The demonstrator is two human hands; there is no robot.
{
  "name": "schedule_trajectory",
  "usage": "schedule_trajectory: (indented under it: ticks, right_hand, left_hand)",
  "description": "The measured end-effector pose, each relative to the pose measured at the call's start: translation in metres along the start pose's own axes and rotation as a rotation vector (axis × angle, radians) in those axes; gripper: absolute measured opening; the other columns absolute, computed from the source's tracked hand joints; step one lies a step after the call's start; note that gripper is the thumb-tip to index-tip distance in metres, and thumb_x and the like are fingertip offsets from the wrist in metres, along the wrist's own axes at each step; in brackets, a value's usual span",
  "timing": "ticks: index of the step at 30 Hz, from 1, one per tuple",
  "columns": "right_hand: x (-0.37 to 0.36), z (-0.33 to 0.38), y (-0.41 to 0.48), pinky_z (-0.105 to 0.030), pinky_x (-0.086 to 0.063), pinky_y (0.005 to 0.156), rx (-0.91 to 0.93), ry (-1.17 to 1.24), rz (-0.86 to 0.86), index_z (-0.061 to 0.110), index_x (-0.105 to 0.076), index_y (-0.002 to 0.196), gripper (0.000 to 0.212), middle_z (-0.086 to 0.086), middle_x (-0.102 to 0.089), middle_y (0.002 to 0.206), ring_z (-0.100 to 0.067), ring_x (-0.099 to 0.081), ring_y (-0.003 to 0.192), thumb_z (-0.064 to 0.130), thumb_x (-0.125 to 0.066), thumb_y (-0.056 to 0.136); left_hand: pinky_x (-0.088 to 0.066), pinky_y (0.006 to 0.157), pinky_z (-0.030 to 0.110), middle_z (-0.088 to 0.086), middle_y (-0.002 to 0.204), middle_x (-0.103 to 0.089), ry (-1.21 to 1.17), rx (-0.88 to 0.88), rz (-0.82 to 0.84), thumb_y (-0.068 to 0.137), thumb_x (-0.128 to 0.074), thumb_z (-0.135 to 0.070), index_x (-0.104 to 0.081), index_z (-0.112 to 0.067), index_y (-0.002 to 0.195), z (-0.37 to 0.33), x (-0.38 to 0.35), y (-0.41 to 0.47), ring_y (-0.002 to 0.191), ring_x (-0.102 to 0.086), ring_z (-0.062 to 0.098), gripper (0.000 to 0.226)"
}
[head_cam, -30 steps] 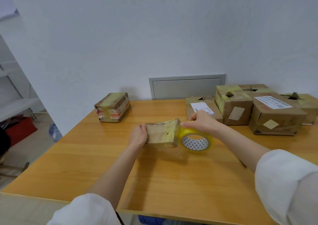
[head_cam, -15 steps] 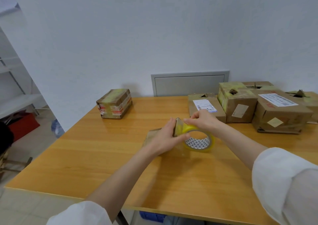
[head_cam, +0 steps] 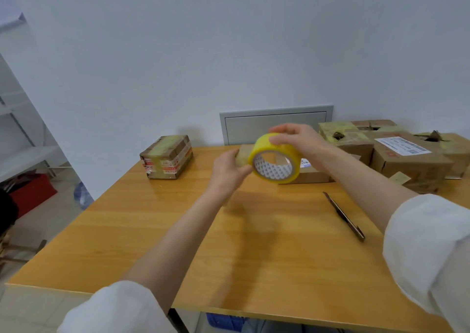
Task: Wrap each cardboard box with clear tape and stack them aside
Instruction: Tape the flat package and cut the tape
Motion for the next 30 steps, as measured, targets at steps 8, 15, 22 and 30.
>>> schedule_trajectory:
  ticks: [8,15,22,30]
  right_hand:
    - [-0.001,-0.007,0.008,-0.026,-0.046,0.073,-0.019,-0.007,-0.066,0.009,-0.065,0.112,0.051,-0.003,-0.067,0.103,-0.017,-0.061,0.096,0.053,-0.063,0.085]
    - [-0.019,-0.011,0.013,-0.034,-0.045,0.092,-0.069,0.031,0.058,0.015,-0.055,0.131,0.048,-0.003,-0.056,0.126,-0.020,-0.053,0.113,0.042,-0.059,0.091]
    - [-0.028,-0.020,0.012,-0.030,-0.044,0.089,-0.017,0.001,0.041,0.016,-0.055,0.132,0.047,0.001,-0.058,0.119,-0.017,-0.054,0.112,0.041,-0.059,0.092]
    - [-0.028,-0.049,-0.002,-0.032,-0.044,0.099,0.019,-0.365,0.156,0.023,-0.069,0.114,0.035,0.008,-0.061,0.113,-0.013,-0.055,0.114,0.044,-0.066,0.086]
  left_hand:
    - [-0.046,0.101,0.040,0.003,0.140,-0.049,-0.291,0.189,0.075,0.092,-0.059,-0.018,-0.039,-0.024,0.145,0.020,-0.020,0.000,0.128,-0.047,0.022,0.057]
    - [-0.049,0.062,0.028,0.005,0.130,-0.056,-0.135,0.186,0.246,0.099,-0.044,-0.018,-0.042,-0.032,0.143,0.027,-0.008,0.012,0.109,-0.056,0.024,0.045]
    - [-0.056,0.077,0.043,0.003,0.084,-0.062,-0.392,0.285,0.169,0.097,-0.037,-0.009,-0.061,-0.029,0.113,0.048,-0.010,0.002,0.077,-0.059,0.020,0.035]
    - [-0.054,0.066,0.032,0.003,0.095,-0.060,-0.535,0.451,0.085,0.101,-0.039,-0.014,-0.055,-0.013,0.132,0.085,-0.023,-0.011,0.082,-0.057,0.016,0.035]
Point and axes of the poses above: each hand's wrist, its own y-axis towards the middle knuckle, its own x-axis out of the back of the hand, z = x × y, the point moved 8 cm from there along y, towards the middle knuckle
